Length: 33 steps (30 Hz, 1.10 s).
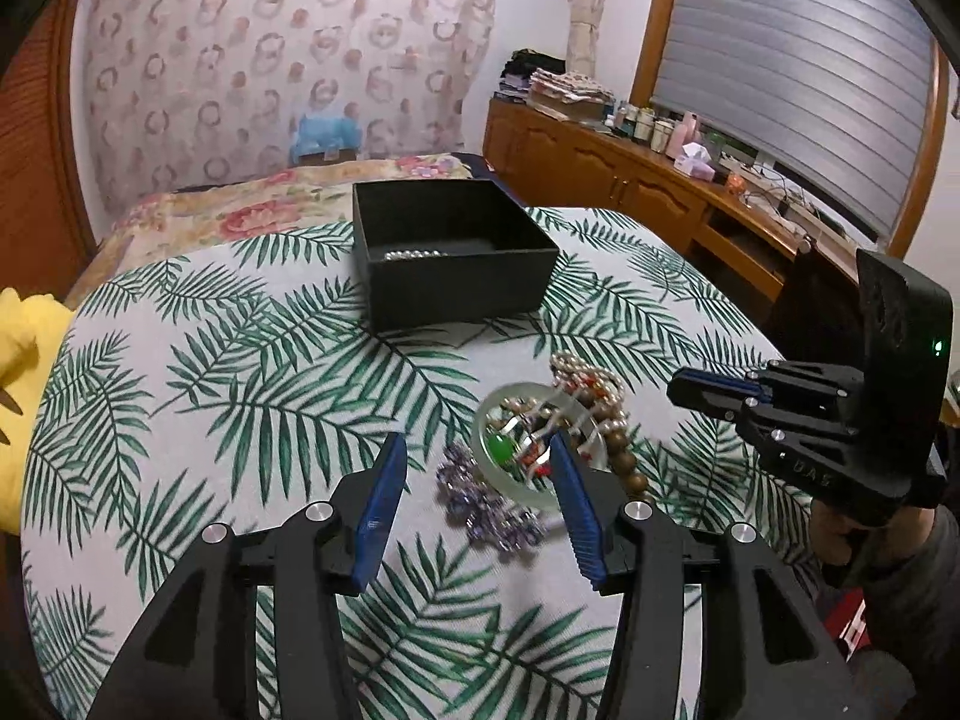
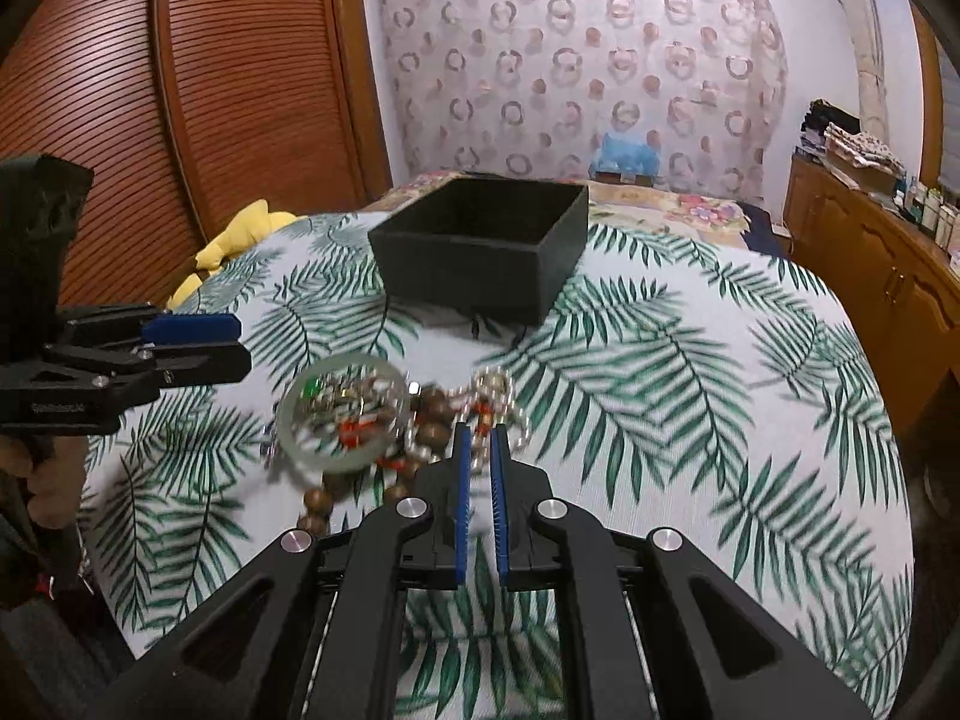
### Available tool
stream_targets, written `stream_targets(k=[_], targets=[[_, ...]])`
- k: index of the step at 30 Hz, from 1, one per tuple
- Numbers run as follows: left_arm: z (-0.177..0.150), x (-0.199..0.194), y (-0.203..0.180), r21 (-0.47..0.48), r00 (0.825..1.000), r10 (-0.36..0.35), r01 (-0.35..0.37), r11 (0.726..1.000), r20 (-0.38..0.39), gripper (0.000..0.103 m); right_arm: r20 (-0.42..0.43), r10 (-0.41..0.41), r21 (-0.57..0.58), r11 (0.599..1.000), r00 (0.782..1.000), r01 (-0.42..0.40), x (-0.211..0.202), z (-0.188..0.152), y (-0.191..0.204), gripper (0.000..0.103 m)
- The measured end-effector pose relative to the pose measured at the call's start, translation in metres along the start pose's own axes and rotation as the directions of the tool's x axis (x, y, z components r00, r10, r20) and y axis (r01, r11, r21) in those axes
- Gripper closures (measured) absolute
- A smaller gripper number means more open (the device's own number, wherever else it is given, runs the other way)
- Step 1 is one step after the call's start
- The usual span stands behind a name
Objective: Organize jewelry
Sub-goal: 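Open the left tool, return it to the pile and grip the jade bangle, then lift the jade bangle with the left tool while the right tool moves to the silver chain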
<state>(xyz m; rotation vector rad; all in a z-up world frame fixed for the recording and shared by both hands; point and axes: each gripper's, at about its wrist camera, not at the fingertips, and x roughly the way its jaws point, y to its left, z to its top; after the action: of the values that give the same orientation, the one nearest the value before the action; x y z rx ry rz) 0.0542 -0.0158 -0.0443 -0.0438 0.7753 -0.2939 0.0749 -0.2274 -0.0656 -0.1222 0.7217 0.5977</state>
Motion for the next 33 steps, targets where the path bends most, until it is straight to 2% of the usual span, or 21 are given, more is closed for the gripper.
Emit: stream_targets(k=[2,4,8,16,20,33], targets=[[-0.004,-0.001,-0.004,0.008,1.000,0.005,-0.005,1.000,-0.003,0.048,-0.008,-0.005,-0.004,1.000,1.000,0.005,-0.002,-0.007,0.003,0.085],[-0.007,-0.001,-0.008,0.018,1.000,0.010,-0.010,1.000,-0.005,0.032,-0.017,0.001,0.001,1.000,1.000,-0.001,-0.004,-0.013,0.003,0.080],[-0.008,0.005,-0.016,0.049,1.000,0.013,-0.012,0.999,-0.027,0.027,-0.037,-0.006,0.002,1.000,0.999,0.006,-0.004,-0.024,0.001,0.077],[-0.004,0.031,-0.032,0.126,0.995,0.027,-0.015,0.992,-0.091,0.026,-0.035,0.004,0.003,1.000,0.999,-0.004,-0.004,-0.029,0.000,0.075],[-0.001,0.047,-0.036,0.157,0.991,0.042,-0.021,0.987,-0.129,0.021,-0.030,0.003,-0.001,1.000,1.000,-0.003,-0.005,-0.030,0.000,0.075],[0.011,0.072,-0.045,0.232,0.983,0.091,-0.052,0.971,-0.161,0.020,-0.013,0.011,-0.001,1.000,1.000,-0.011,-0.007,-0.032,0.000,0.075]])
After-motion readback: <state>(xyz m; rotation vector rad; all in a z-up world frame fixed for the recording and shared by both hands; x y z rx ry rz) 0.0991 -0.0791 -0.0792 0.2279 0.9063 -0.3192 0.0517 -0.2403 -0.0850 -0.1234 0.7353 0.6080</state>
